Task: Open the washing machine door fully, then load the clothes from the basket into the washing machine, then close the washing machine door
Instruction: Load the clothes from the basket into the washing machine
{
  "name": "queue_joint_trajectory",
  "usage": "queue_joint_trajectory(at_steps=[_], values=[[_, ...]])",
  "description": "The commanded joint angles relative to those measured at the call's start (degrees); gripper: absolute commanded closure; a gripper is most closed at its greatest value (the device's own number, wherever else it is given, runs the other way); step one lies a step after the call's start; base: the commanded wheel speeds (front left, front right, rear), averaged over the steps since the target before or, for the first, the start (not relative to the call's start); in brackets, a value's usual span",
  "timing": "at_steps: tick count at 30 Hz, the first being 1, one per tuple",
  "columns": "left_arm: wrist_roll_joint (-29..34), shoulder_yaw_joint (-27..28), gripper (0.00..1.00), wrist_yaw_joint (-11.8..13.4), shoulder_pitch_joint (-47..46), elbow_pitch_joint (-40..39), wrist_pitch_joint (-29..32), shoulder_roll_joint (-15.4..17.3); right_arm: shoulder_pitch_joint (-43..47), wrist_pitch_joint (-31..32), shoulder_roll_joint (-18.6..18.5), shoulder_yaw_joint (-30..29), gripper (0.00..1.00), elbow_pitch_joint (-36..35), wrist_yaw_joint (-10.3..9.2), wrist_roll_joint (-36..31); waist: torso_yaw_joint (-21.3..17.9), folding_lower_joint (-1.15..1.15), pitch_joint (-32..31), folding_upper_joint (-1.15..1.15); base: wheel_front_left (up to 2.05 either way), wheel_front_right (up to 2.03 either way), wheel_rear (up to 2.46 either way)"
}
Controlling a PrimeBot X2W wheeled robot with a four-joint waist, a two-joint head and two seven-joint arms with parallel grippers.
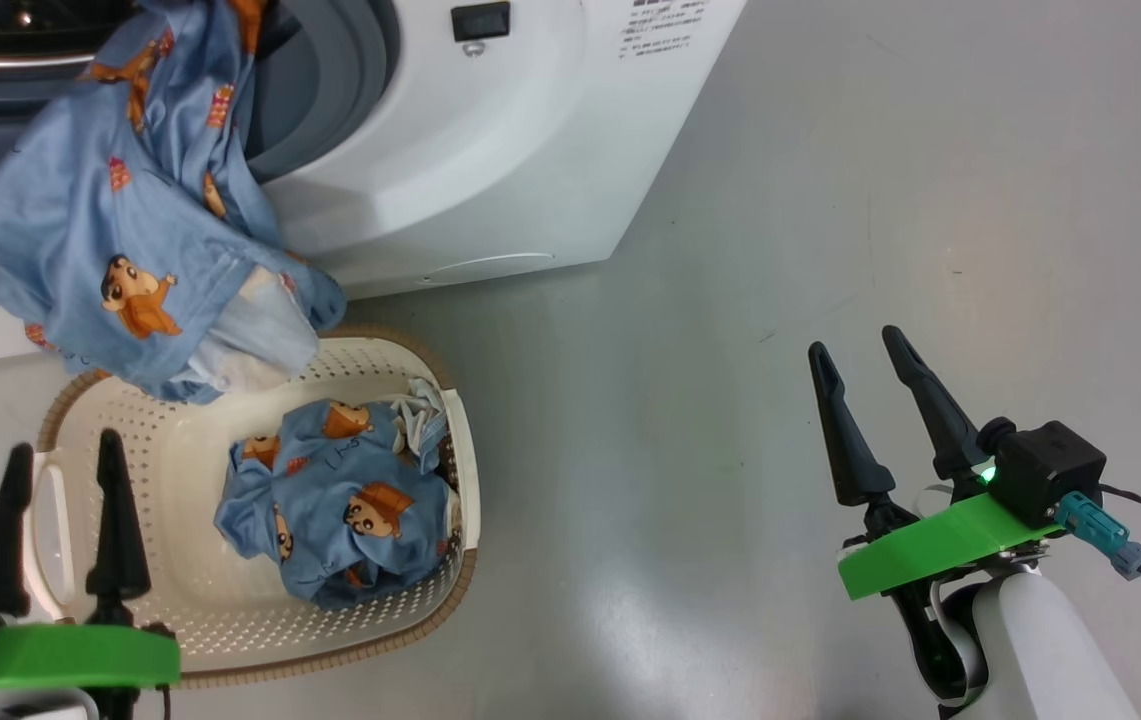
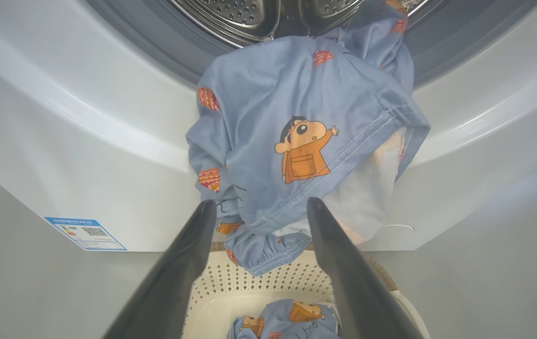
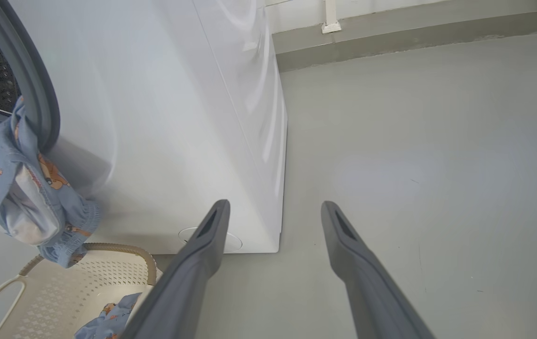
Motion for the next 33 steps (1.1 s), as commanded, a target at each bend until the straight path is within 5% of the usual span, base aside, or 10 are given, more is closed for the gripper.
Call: queue_joint_trajectory(at_steps=[1, 33], values=[[0.1, 2.1, 0.0, -0.1, 1.6, -0.7, -0.3, 0.8, 1.0, -0.3, 0.2, 1.3, 0.0, -0.9, 0.14, -0.6, 0.0, 0.0, 0.0, 0.0, 0.0, 0.0, 0.0], [-2.3, -2.9, 0.0, -0.1, -2.0, 5.8, -0.3, -0.2, 1.0, -0.3, 0.2, 1.7, 0.0, -0.4, 0.14, 0.4, -0.8, 0.0, 0.1, 0.0, 0.0, 0.0, 0.0]])
